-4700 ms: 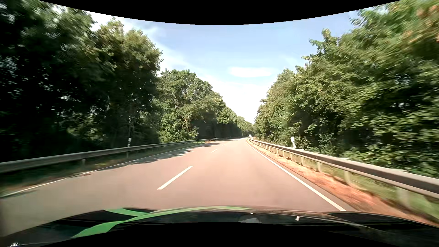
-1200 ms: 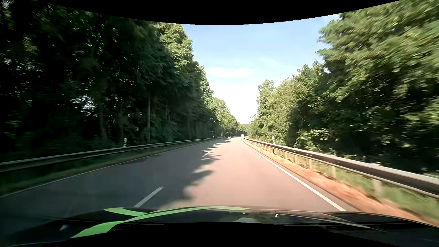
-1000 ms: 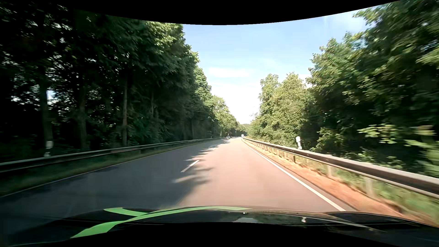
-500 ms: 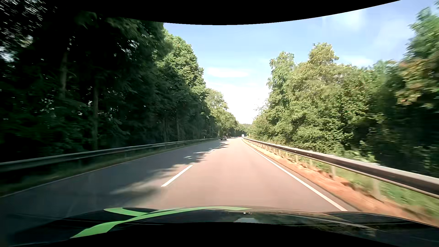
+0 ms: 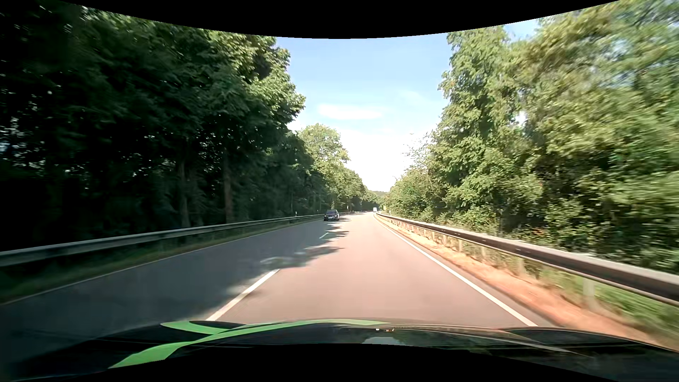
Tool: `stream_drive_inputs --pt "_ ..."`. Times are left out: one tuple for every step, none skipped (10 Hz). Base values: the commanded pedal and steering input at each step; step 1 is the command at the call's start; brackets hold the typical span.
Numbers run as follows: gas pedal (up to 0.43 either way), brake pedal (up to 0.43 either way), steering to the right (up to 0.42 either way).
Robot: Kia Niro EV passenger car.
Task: Follow the waypoints while adhering to traffic rules and regulations
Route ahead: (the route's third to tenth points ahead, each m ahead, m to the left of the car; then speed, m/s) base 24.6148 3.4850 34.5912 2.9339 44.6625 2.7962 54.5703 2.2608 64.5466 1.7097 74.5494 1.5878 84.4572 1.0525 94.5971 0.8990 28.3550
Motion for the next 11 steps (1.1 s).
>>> stream_drive_inputs --pt "0.268 0.000 0.003" --pt "0.287 0.000 0.003" --pt "0.287 0.000 0.003" --pt "0.287 0.000 0.002" --pt "0.287 0.000 0.002" --pt "0.287 0.000 0.003" --pt "0.260 0.000 0.003" --pt "0.240 0.000 0.002" --pt "0.228 0.000 0.002" --pt "0.220 0.000 0.002" --pt "0.220 0.000 0.002"
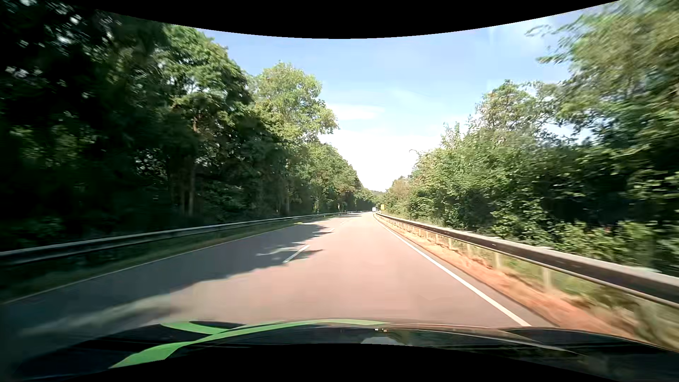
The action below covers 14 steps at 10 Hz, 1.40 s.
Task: Follow the waypoints while adhering to traffic rules and regulations
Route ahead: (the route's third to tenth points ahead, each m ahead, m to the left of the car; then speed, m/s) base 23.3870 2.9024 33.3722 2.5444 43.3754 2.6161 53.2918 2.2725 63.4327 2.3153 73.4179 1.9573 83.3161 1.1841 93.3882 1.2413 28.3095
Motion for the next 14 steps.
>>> stream_drive_inputs --pt "0.220 0.000 0.002" --pt "0.209 0.000 0.002" --pt "0.209 0.000 0.002" --pt "0.220 0.000 0.002" --pt "0.220 0.000 0.002" --pt "0.209 0.000 0.002" --pt "0.177 0.000 0.002" --pt "0.169 0.000 0.002" --pt "0.169 0.000 0.002" --pt "0.169 0.000 0.002" --pt "0.169 0.000 0.002" --pt "0.177 0.000 0.002" --pt "0.189 0.000 0.002" --pt "0.209 0.000 0.002"
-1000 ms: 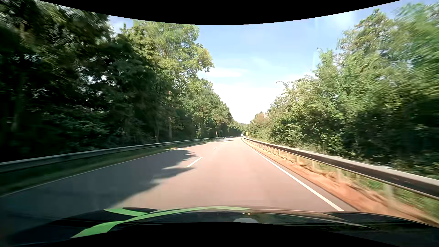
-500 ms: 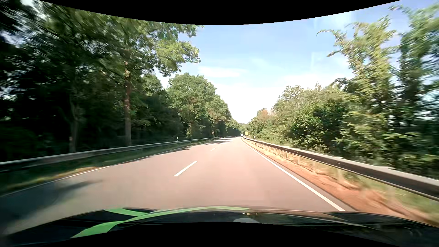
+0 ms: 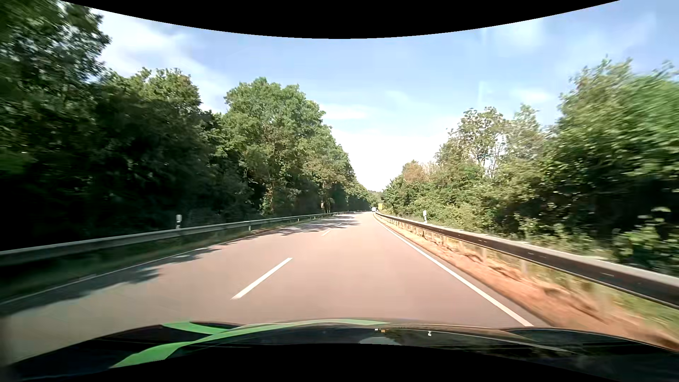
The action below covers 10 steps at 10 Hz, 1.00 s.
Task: Follow the waypoints while adhering to traffic rules and regulations
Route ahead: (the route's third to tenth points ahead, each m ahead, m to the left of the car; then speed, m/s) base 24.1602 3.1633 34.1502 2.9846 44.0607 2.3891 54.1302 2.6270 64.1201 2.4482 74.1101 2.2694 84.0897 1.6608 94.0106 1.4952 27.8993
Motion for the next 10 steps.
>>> stream_drive_inputs --pt "0.220 0.000 0.002" --pt "0.248 0.000 0.002" --pt "0.248 0.000 0.002" --pt "0.260 0.000 0.002" --pt "0.260 0.000 0.002" --pt "0.260 0.000 0.002" --pt "0.260 0.000 0.002" --pt "0.240 0.000 0.002" --pt "0.220 0.000 0.002" --pt "0.209 0.000 0.002"
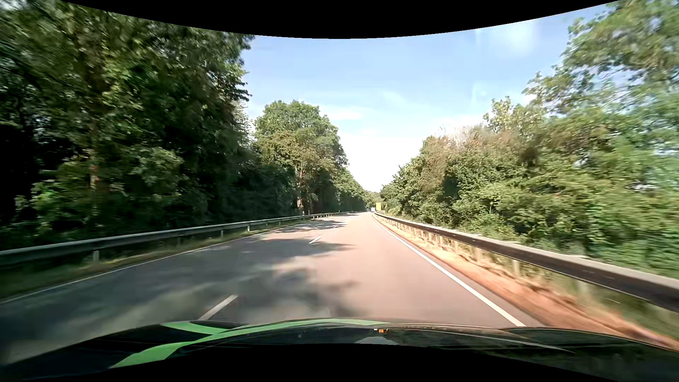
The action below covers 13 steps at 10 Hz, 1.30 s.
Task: Follow the waypoints while adhering to traffic rules and regulations
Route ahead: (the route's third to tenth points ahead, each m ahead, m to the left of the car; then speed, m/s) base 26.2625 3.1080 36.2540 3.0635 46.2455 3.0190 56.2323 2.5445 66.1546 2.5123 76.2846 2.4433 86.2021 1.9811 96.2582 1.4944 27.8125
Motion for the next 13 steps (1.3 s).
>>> stream_drive_inputs --pt "0.209 0.000 0.001" --pt "0.197 0.000 0.001" --pt "0.197 0.000 0.001" --pt "0.197 0.000 0.001" --pt "0.197 0.000 0.001" --pt "0.197 0.000 0.001" --pt "0.197 0.000 0.001" --pt "0.197 0.000 0.001" --pt "0.197 0.000 0.001" --pt "0.197 0.000 0.001" --pt "0.197 0.000 0.001" --pt "0.197 0.000 0.001" --pt "0.209 0.000 0.001"
